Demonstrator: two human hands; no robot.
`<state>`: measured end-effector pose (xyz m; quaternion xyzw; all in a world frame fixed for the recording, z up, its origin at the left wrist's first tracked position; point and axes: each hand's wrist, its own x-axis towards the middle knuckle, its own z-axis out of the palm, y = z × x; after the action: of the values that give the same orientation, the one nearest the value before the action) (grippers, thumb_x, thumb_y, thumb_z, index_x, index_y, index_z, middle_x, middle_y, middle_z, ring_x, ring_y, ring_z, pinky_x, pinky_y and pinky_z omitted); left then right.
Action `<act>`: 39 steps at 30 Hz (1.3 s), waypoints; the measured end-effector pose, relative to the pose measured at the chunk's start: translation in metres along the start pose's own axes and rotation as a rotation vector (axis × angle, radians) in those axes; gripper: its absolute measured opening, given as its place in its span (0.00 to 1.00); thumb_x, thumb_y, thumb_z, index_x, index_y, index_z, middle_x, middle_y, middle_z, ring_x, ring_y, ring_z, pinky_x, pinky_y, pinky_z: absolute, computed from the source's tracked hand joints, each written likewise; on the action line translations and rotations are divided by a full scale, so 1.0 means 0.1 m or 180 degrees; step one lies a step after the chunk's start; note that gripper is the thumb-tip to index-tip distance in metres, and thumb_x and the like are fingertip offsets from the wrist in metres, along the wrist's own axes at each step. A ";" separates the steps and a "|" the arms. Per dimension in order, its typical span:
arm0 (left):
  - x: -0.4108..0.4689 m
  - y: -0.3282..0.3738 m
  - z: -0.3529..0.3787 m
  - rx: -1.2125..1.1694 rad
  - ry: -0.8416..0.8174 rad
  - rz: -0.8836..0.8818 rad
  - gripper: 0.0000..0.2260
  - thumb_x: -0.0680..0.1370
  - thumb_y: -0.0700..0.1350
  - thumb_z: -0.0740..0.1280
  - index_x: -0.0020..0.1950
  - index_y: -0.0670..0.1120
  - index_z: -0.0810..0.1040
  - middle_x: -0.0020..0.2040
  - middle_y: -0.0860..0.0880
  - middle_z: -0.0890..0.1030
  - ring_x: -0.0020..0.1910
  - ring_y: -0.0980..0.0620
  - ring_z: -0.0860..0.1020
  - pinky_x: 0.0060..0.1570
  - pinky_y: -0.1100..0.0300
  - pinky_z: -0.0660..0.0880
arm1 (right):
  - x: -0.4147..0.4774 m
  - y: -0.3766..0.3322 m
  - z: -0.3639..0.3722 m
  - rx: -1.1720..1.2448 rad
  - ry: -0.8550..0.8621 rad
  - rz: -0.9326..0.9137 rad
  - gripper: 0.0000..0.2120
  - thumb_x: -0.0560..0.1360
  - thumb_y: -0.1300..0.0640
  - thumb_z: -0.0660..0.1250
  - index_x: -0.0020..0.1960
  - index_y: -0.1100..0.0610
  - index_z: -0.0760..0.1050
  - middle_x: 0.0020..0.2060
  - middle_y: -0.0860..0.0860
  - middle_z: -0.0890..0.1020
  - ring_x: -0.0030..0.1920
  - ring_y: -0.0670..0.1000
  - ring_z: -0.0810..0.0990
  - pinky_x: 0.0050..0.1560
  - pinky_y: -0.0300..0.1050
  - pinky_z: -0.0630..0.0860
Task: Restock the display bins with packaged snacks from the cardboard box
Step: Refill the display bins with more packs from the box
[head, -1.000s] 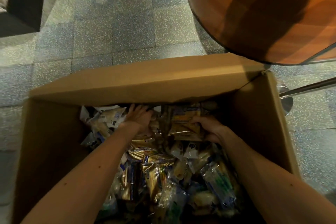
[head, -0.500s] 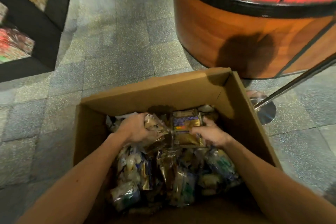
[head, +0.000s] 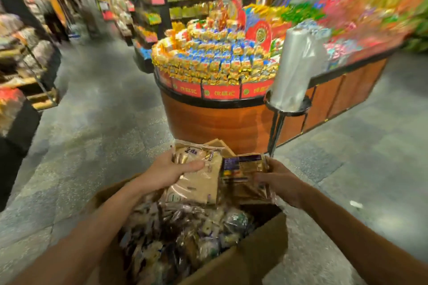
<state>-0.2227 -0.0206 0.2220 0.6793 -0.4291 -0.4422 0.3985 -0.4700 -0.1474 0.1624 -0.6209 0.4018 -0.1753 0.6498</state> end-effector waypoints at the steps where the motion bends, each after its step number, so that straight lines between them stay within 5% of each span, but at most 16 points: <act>1: -0.02 0.18 0.12 -0.0224 -0.0137 0.0014 0.14 0.72 0.47 0.75 0.54 0.49 0.75 0.39 0.52 0.86 0.40 0.52 0.85 0.48 0.58 0.82 | -0.20 -0.10 -0.15 0.0045 0.0096 -0.0137 0.21 0.69 0.64 0.76 0.61 0.58 0.77 0.52 0.56 0.86 0.53 0.57 0.85 0.54 0.51 0.80; 6: 0.12 1.04 0.94 -0.1123 -0.0848 0.0182 0.21 0.72 0.47 0.72 0.63 0.43 0.77 0.53 0.42 0.85 0.52 0.44 0.85 0.51 0.49 0.82 | -1.08 -0.48 -0.89 0.0549 0.0778 -0.0568 0.22 0.69 0.62 0.72 0.63 0.63 0.76 0.54 0.59 0.85 0.55 0.59 0.85 0.57 0.52 0.80; 10: 0.38 1.57 1.83 -0.1438 -0.1238 0.0359 0.22 0.70 0.48 0.72 0.63 0.42 0.79 0.54 0.42 0.85 0.52 0.46 0.85 0.52 0.49 0.82 | -1.66 -0.56 -1.50 0.1066 0.1438 -0.0839 0.22 0.68 0.62 0.71 0.62 0.63 0.78 0.54 0.60 0.85 0.53 0.58 0.86 0.52 0.48 0.83; 14: 0.63 1.96 2.89 -0.1485 -0.1645 0.0424 0.22 0.70 0.48 0.72 0.63 0.44 0.79 0.54 0.43 0.85 0.53 0.47 0.84 0.54 0.49 0.81 | -2.18 -0.34 -2.20 0.1263 0.2057 -0.0918 0.23 0.69 0.61 0.73 0.63 0.62 0.77 0.54 0.60 0.85 0.55 0.60 0.84 0.58 0.54 0.80; 19: 0.89 2.38 4.37 -0.1122 -0.2056 0.0443 0.15 0.76 0.50 0.70 0.59 0.44 0.81 0.49 0.44 0.87 0.46 0.47 0.86 0.38 0.59 0.81 | -2.62 0.02 -3.12 0.1301 0.2763 -0.0863 0.26 0.65 0.55 0.76 0.61 0.58 0.77 0.50 0.57 0.87 0.50 0.56 0.86 0.51 0.50 0.81; 22: 1.02 2.63 5.21 -0.0990 -0.2253 0.0423 0.16 0.74 0.48 0.71 0.57 0.39 0.82 0.48 0.41 0.86 0.45 0.44 0.86 0.37 0.58 0.81 | -2.83 0.22 -3.67 0.1470 0.3111 -0.0803 0.23 0.65 0.57 0.76 0.58 0.61 0.78 0.46 0.55 0.88 0.45 0.51 0.87 0.43 0.43 0.82; 26: 1.24 2.89 6.10 -0.0908 -0.2393 0.0333 0.19 0.70 0.52 0.75 0.54 0.41 0.83 0.46 0.41 0.86 0.45 0.42 0.86 0.45 0.52 0.81 | -3.04 0.47 -4.41 0.1645 0.3456 -0.0677 0.32 0.56 0.51 0.81 0.56 0.61 0.78 0.48 0.60 0.86 0.48 0.58 0.86 0.54 0.52 0.80; 29: 1.49 2.97 6.63 -0.0709 -0.2141 0.0591 0.32 0.60 0.60 0.79 0.56 0.42 0.81 0.47 0.43 0.86 0.45 0.44 0.86 0.49 0.49 0.81 | -3.14 0.61 -4.81 0.1719 0.3662 -0.0573 0.33 0.55 0.51 0.82 0.57 0.60 0.77 0.46 0.58 0.87 0.50 0.57 0.86 0.60 0.53 0.79; 32: 1.70 3.02 7.10 -0.0425 -0.1978 0.0629 0.39 0.63 0.59 0.80 0.67 0.52 0.63 0.52 0.49 0.79 0.47 0.50 0.82 0.46 0.55 0.79 | -3.15 0.75 -5.13 0.1774 0.3937 -0.0384 0.15 0.70 0.61 0.75 0.53 0.60 0.74 0.33 0.51 0.86 0.31 0.43 0.84 0.32 0.32 0.77; 34: 1.87 3.04 7.43 -0.0023 -0.1868 0.0852 0.39 0.64 0.62 0.78 0.67 0.55 0.60 0.56 0.49 0.75 0.49 0.52 0.79 0.47 0.57 0.78 | -3.11 0.90 -5.37 0.1839 0.4174 -0.0267 0.13 0.71 0.60 0.74 0.52 0.59 0.74 0.36 0.51 0.84 0.29 0.43 0.82 0.26 0.31 0.73; 37: 2.14 3.08 7.92 0.0888 -0.2007 0.1366 0.25 0.69 0.66 0.70 0.54 0.49 0.73 0.55 0.49 0.76 0.46 0.57 0.78 0.39 0.63 0.76 | -2.98 1.18 -5.80 0.1774 0.4501 -0.0112 0.19 0.69 0.54 0.78 0.53 0.54 0.71 0.46 0.52 0.81 0.43 0.49 0.81 0.37 0.37 0.76; 39: 2.34 3.12 8.27 0.1188 -0.2519 0.1365 0.25 0.67 0.69 0.64 0.50 0.50 0.77 0.49 0.50 0.81 0.45 0.54 0.81 0.46 0.56 0.81 | -2.88 1.38 -6.11 0.1802 0.4730 0.0017 0.26 0.66 0.52 0.81 0.55 0.54 0.69 0.49 0.53 0.81 0.50 0.53 0.82 0.47 0.44 0.79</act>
<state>-1.0175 -0.4715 0.2078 0.4151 -0.7499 -0.4901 0.1584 -1.1366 -0.3222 0.1769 -0.1518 0.6718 -0.6375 0.3452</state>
